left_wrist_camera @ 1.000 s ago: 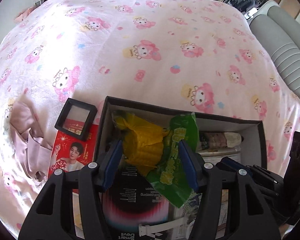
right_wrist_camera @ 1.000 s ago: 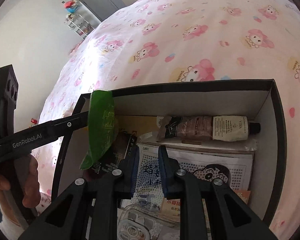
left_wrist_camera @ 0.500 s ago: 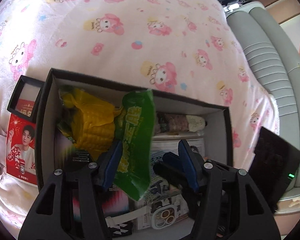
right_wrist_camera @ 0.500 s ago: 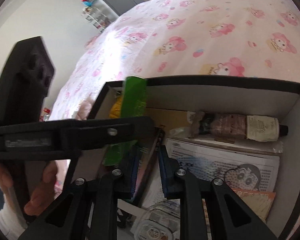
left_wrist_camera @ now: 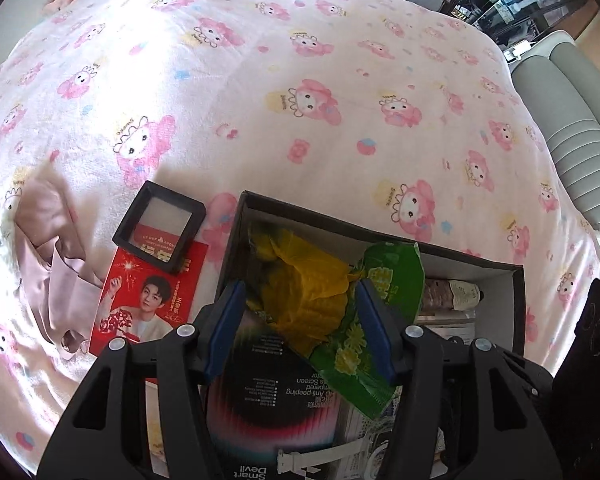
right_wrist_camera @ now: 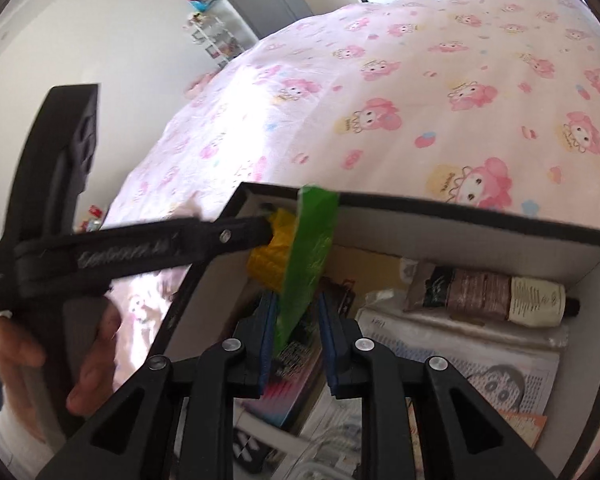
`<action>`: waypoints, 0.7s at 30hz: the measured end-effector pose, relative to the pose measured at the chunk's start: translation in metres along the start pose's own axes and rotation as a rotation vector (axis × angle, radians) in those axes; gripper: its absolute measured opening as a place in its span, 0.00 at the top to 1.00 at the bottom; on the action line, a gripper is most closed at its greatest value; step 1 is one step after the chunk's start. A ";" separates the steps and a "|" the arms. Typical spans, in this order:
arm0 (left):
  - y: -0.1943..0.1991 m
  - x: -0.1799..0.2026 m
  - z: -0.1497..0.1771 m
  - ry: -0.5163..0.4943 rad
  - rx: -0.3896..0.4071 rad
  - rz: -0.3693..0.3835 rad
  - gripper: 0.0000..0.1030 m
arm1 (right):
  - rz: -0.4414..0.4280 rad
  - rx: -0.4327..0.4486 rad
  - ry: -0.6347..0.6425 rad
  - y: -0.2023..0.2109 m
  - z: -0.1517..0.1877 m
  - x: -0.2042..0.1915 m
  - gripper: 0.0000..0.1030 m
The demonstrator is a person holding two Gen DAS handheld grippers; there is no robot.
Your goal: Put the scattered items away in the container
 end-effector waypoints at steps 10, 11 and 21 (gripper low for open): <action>0.006 0.010 -0.005 0.019 0.037 0.087 0.45 | 0.088 -0.008 -0.143 -0.001 0.004 0.049 0.83; 0.006 0.013 -0.006 0.014 0.037 0.098 0.45 | 0.099 -0.002 -0.150 0.001 0.005 0.051 0.83; -0.014 0.036 0.012 -0.085 -0.063 0.085 0.45 | 0.080 0.068 -0.157 0.025 0.002 0.051 0.83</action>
Point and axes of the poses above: each gripper's, at about its wrist camera, not at the fingertips, and y roughly against the way its jaws point, x to its right, z to its underside, the point moved 7 cm from there along -y, roughly the way its jaws point, and after that the axes turned 4 degrees about -z, right-handed, at the moved point
